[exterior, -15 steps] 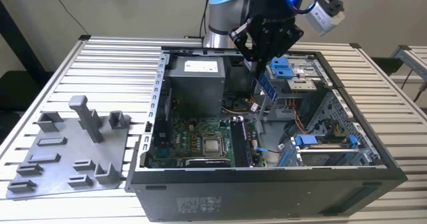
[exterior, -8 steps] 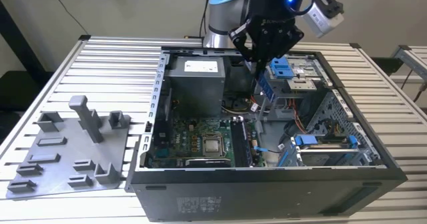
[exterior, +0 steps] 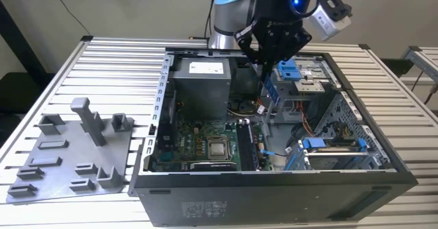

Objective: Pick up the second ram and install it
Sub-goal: 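Insert the second ram into the second slot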

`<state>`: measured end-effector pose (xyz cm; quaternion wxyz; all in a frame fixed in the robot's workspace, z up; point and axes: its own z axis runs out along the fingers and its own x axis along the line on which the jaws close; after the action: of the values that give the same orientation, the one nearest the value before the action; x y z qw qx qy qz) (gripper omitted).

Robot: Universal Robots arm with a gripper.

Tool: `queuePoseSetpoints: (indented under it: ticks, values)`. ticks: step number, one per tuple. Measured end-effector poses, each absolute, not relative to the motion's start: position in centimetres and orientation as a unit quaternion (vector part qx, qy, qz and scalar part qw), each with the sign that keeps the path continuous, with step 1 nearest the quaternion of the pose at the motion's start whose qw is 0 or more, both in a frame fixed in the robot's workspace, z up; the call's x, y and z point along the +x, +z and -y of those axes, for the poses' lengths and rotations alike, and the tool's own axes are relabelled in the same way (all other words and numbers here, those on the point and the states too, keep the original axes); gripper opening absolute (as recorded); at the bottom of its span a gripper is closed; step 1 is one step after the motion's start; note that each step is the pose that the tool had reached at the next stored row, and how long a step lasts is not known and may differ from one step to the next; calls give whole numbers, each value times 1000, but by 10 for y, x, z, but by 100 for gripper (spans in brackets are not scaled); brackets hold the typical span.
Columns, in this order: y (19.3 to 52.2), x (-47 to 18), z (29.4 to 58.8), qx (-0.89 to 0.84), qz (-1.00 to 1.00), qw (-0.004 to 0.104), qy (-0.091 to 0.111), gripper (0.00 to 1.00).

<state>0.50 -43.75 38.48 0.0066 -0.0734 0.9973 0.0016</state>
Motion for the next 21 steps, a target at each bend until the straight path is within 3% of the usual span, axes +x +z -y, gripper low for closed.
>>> queuePoseSetpoints:
  ticks: [21]
  values:
    - [376,5,438,-13,-1000,7,1,14]
